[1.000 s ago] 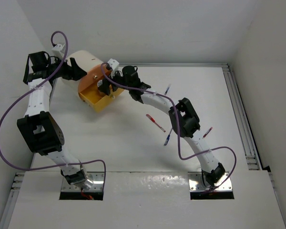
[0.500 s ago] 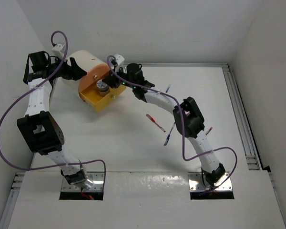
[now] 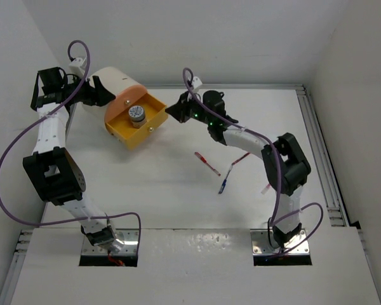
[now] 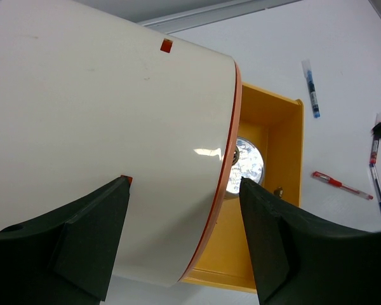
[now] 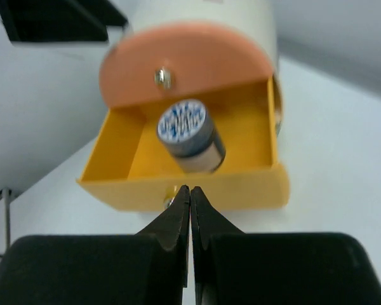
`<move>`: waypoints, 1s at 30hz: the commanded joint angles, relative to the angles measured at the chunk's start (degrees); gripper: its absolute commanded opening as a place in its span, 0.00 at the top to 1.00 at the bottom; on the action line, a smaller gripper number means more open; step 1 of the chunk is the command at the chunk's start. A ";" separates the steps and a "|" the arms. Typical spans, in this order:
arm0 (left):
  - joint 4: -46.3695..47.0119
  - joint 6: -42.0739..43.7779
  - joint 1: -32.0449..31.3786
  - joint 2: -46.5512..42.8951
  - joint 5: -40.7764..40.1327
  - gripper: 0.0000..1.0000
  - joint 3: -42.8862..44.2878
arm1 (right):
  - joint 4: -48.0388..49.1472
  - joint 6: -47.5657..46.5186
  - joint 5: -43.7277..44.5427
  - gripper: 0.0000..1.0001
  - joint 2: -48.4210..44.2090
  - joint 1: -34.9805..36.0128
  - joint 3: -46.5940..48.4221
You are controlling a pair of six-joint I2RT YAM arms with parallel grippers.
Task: Sort the stationery into containers
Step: Place the stationery in the drawer, then close the drawer in the storage box.
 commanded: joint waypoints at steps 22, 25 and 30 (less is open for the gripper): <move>-7.40 1.97 -1.27 1.21 -0.28 0.24 -0.97 | 6.38 6.70 5.12 1.00 19.07 6.34 13.79; -7.48 2.41 -1.27 1.21 -0.10 0.24 -1.41 | 6.64 6.61 6.00 1.00 21.36 6.87 16.97; -8.10 3.29 -1.27 1.39 -0.01 0.24 -1.76 | 7.17 6.61 7.50 1.00 25.05 7.66 22.23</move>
